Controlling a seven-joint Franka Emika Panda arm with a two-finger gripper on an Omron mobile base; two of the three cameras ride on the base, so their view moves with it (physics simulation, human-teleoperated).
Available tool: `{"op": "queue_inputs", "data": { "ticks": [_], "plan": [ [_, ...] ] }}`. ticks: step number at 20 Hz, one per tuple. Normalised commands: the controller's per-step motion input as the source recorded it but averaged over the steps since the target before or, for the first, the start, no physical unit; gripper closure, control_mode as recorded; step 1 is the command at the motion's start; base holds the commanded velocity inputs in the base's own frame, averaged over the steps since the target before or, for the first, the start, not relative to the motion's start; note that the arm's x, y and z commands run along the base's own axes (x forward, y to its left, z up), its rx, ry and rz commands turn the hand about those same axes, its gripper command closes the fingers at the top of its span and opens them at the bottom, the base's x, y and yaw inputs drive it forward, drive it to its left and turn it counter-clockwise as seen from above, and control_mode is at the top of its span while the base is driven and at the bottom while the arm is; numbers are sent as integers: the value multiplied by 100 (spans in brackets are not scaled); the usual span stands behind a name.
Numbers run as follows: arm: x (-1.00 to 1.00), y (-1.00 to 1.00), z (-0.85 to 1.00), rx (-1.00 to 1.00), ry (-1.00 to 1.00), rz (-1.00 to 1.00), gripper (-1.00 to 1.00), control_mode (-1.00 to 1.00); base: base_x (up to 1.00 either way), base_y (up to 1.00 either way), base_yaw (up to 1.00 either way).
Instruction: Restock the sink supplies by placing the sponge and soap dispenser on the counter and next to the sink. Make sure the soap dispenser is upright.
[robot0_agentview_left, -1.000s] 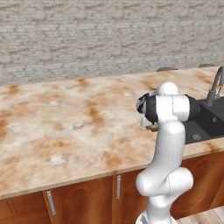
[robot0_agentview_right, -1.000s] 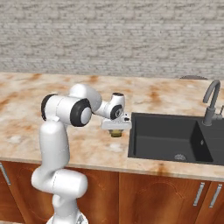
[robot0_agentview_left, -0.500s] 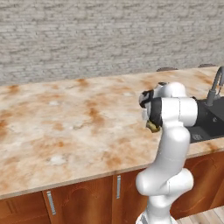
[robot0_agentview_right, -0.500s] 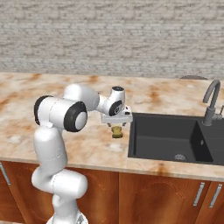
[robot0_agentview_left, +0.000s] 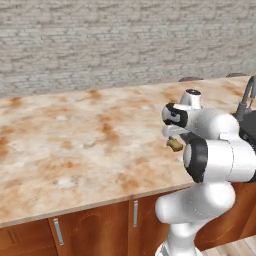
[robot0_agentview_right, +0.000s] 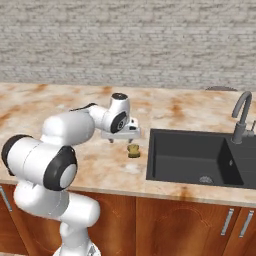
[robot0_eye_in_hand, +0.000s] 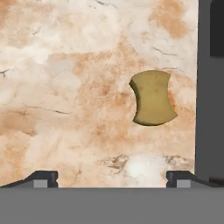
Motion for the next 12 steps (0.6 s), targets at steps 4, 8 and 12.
{"op": "queue_inputs", "data": {
  "ticks": [4, 8, 12],
  "plan": [
    [-87, 57, 11, 0, 4, -12, -100, -100, 0, 0, 0],
    [-76, 31, -8, 0, 0, 0, -100, -100, 0, 0, 0],
    [-20, 13, 0, 0, 0, 0, -100, 100, -60, 62, 2]
  ]
}}
